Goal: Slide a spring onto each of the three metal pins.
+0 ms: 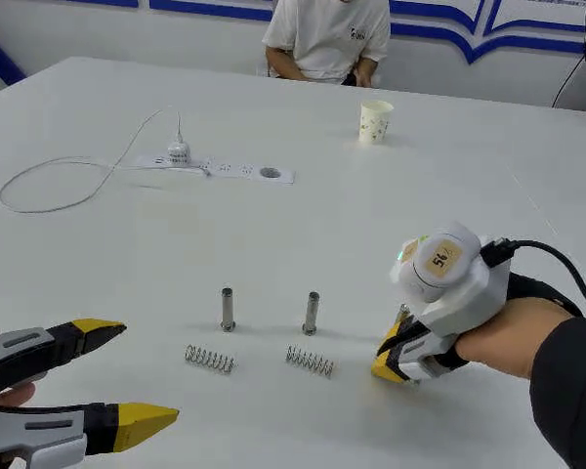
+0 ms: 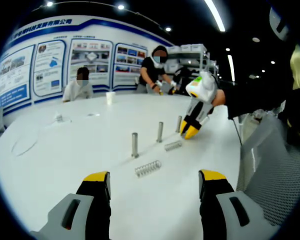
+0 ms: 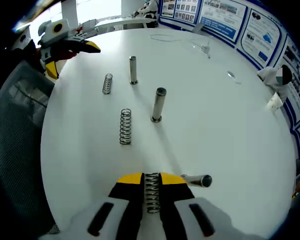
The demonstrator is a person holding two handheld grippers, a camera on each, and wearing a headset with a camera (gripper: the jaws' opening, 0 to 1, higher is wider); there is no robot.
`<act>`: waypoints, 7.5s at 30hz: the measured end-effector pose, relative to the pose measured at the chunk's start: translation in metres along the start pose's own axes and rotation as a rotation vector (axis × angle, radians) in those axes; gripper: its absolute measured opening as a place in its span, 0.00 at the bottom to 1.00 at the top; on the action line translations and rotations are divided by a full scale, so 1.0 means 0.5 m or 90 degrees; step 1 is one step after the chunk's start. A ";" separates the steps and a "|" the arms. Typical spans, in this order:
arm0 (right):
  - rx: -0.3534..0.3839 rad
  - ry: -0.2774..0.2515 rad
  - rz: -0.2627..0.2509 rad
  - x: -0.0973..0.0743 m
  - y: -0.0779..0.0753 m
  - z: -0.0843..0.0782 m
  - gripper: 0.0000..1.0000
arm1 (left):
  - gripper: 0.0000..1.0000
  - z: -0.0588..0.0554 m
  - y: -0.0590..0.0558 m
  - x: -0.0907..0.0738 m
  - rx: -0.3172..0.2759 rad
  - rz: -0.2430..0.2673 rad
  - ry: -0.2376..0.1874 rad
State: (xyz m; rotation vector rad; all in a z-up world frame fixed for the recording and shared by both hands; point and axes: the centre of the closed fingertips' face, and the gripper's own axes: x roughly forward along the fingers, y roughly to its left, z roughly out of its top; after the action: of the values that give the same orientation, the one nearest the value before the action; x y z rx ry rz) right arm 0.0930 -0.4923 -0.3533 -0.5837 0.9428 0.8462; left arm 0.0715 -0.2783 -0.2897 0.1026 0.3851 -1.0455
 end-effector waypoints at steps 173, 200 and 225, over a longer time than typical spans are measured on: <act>0.229 -0.429 -0.150 -0.173 -0.108 0.067 0.12 | 0.73 0.004 0.007 -0.007 -0.018 0.011 -0.012; 0.231 -0.382 -0.139 -0.104 -0.099 0.031 0.12 | 0.72 0.000 0.007 -0.007 -0.022 0.011 -0.008; 0.231 -0.359 -0.138 -0.090 -0.094 0.017 0.16 | 0.73 -0.003 0.008 -0.006 -0.024 0.012 -0.010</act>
State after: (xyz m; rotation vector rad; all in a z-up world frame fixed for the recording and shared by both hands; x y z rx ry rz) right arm 0.1216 -0.5281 -0.3063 -0.1114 0.4850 0.5769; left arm 0.0733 -0.2736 -0.2902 0.0644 0.3893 -1.0190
